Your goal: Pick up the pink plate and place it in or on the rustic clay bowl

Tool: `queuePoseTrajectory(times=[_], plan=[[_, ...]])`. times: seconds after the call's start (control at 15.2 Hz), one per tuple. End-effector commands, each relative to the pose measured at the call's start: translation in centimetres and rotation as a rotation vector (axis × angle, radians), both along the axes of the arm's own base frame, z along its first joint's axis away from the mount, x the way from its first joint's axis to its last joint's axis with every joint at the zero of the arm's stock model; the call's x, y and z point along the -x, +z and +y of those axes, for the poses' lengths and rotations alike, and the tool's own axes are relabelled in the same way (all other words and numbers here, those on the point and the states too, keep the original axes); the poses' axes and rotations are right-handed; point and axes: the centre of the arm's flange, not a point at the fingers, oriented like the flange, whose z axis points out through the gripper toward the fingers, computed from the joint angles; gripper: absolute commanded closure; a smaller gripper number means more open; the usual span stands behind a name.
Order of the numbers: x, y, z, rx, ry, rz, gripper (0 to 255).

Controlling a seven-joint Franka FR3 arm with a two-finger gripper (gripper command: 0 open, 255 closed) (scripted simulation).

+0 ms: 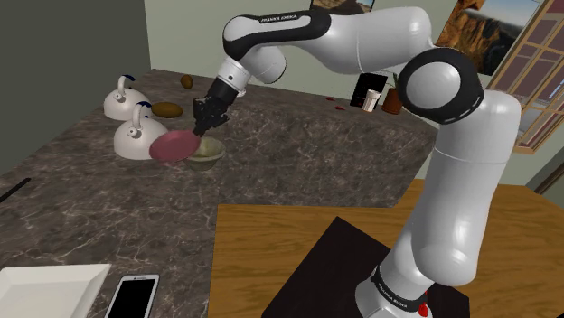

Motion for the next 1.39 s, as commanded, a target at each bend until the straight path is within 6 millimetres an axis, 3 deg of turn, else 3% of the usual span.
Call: queuePoseTrajectory(times=[0.0, 0.59, 1.32], plan=[[-1.0, 0.4, -2.4, 0.000, 0.001, 0.000, 255], [-6.2, 1.7, -13.7, 0.000, 0.001, 0.000, 255], [-6.2, -4.1, -13.7, 0.000, 0.001, 0.000, 255]])
